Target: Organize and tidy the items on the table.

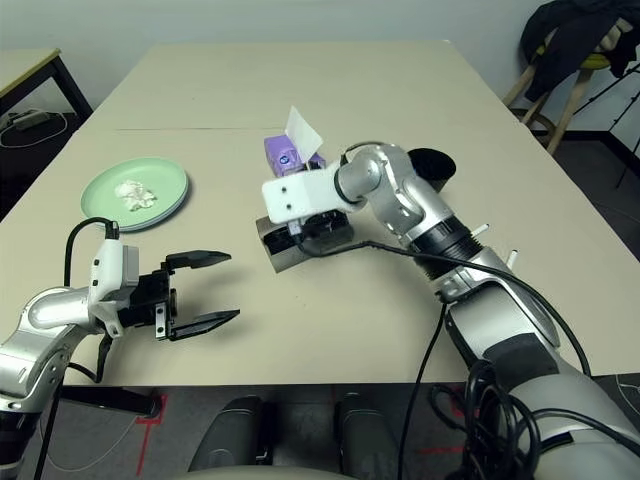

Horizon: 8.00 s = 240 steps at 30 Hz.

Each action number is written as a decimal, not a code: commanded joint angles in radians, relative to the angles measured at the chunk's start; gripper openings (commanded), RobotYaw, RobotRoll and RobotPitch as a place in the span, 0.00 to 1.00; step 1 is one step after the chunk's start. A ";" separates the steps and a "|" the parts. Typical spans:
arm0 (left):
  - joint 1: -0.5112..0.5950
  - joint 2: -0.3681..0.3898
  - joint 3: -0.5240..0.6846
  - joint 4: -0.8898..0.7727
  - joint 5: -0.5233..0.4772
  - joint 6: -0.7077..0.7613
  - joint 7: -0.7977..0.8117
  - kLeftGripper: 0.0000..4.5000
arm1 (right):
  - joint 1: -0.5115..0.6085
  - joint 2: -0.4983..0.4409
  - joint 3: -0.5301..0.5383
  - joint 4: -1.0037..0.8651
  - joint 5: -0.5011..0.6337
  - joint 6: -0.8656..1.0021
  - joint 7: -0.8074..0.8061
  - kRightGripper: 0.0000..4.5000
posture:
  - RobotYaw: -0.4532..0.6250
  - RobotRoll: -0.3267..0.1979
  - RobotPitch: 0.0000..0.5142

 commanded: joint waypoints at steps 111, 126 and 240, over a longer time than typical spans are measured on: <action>-0.345 -0.269 -0.043 0.190 0.228 0.259 0.536 0.00 | 0.911 -0.048 -0.472 -0.227 0.767 -0.127 -0.279 1.00 | 0.41 0.62 0.09; -0.425 -0.291 -0.079 0.368 0.303 0.168 0.534 0.00 | 0.943 -0.059 -0.468 -0.237 0.774 -0.138 -0.258 1.00 | 0.41 0.62 0.09; -0.257 -0.372 -0.123 0.010 0.290 0.433 0.586 0.00 | 0.930 -0.080 -0.458 -0.258 0.790 -0.099 -0.212 1.00 | 0.40 0.62 0.15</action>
